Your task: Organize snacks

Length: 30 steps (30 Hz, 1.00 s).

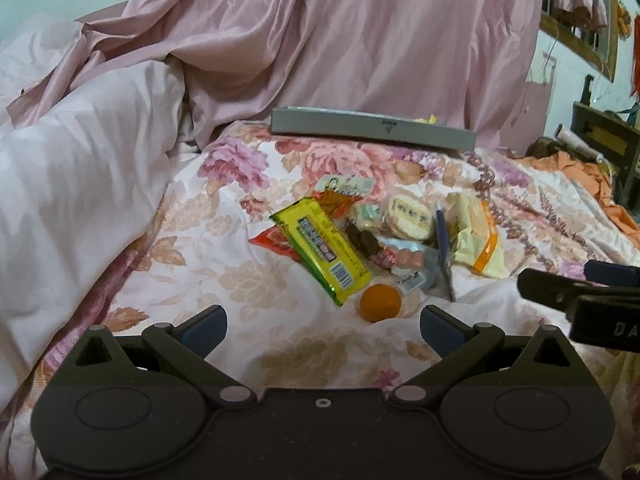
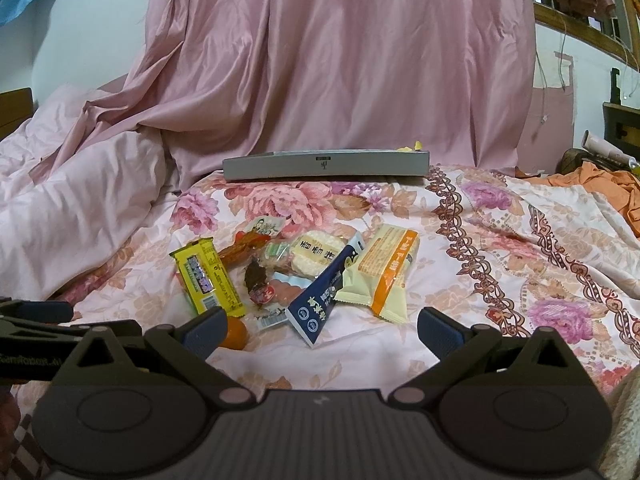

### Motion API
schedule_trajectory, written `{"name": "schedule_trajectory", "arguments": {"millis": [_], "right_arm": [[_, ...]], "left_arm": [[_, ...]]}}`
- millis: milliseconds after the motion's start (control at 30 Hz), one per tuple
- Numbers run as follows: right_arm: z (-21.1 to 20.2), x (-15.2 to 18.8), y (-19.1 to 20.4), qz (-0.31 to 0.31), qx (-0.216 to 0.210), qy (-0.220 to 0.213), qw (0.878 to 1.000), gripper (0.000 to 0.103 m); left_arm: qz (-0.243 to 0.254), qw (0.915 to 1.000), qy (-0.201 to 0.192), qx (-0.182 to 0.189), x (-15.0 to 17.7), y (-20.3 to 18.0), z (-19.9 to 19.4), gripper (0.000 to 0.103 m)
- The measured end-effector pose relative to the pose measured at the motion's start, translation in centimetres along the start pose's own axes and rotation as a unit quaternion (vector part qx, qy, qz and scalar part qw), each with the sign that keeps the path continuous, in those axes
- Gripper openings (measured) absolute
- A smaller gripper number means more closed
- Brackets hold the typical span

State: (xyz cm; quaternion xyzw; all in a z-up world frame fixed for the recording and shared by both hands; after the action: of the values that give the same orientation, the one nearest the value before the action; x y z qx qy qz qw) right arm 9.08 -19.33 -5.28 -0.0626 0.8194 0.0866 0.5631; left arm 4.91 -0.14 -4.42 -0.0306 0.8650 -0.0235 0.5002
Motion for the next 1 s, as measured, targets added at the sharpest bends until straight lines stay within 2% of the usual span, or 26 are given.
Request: {"name": "schedule_trajectory", "arguments": {"millis": [267, 533, 833, 1000], "right_arm": [[0.6, -0.1, 0.5, 0.003, -0.017, 0.013, 1.000, 0.103], [1.9, -1.2, 0.6, 0.000, -0.073, 0.039, 0.997, 0.103], [6.1, -4.0, -1.1, -0.039, -0.112, 0.042, 0.992, 0.103], [8.8, -4.8, -2.2, -0.049, -0.135, 0.064, 0.988, 0.103]], "left_arm": [[-0.012, 0.9993, 0.030, -0.018, -0.1, 0.5, 1.0, 0.102], [0.006, 0.9980, 0.055, -0.031, -0.7, -0.4, 2.4, 0.102], [0.069, 0.9944, 0.073, -0.033, -1.5, -2.1, 5.0, 0.102], [0.097, 0.9911, 0.084, -0.034, -1.8, -2.7, 6.7, 0.102]]}}
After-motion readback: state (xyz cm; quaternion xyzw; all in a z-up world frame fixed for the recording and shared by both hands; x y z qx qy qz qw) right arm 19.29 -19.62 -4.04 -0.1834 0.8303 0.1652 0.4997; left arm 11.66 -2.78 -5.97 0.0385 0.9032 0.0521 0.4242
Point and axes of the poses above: each gripper's, at about its wrist camera, not at the fingertips, and z roughly the way its jaws point, y to its left, x to its underside, the point moved 5 cm from there along z, roughly the way its jaws point, and after that the axes turned 4 degrees about -y, right-handed, at the moved point
